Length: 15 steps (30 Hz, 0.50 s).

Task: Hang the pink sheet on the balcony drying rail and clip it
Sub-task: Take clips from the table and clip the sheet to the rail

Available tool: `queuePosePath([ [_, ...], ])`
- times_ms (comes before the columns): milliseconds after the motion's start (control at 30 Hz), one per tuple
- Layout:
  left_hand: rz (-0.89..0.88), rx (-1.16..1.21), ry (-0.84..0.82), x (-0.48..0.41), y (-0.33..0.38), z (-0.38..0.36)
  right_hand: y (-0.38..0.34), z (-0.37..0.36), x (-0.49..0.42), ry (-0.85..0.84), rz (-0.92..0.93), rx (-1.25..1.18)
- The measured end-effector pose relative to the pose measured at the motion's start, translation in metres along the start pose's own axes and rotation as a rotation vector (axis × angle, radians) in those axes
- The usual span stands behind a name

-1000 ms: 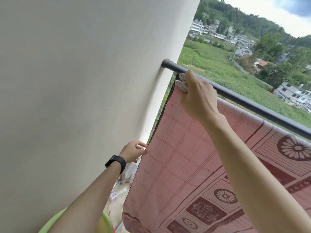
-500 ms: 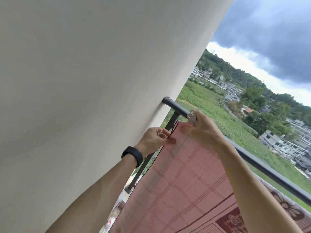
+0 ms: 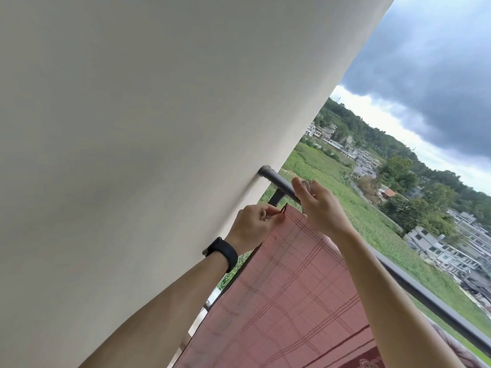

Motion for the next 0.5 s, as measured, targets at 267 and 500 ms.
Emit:
queuePosePath([
  [267,0.015,0.059,-0.004,-0.004,-0.003,0.001,-0.015,0.001,-0.02,-0.095,-0.039,-0.208],
  [500,-0.012,-0.002,-0.015,-0.001,0.005,0.0,-0.029,0.003,-0.033,-0.054,-0.045,-0.162],
])
Point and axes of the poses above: each hand's wrist, its own x-axis away from the middle knuckle, its own z-axis out of the back of the hand, y = z × x, the point moved 8 cm from there along -x, towards the middle knuckle, and after that the axes turned 8 degrees about x, right-handed, at the moved point
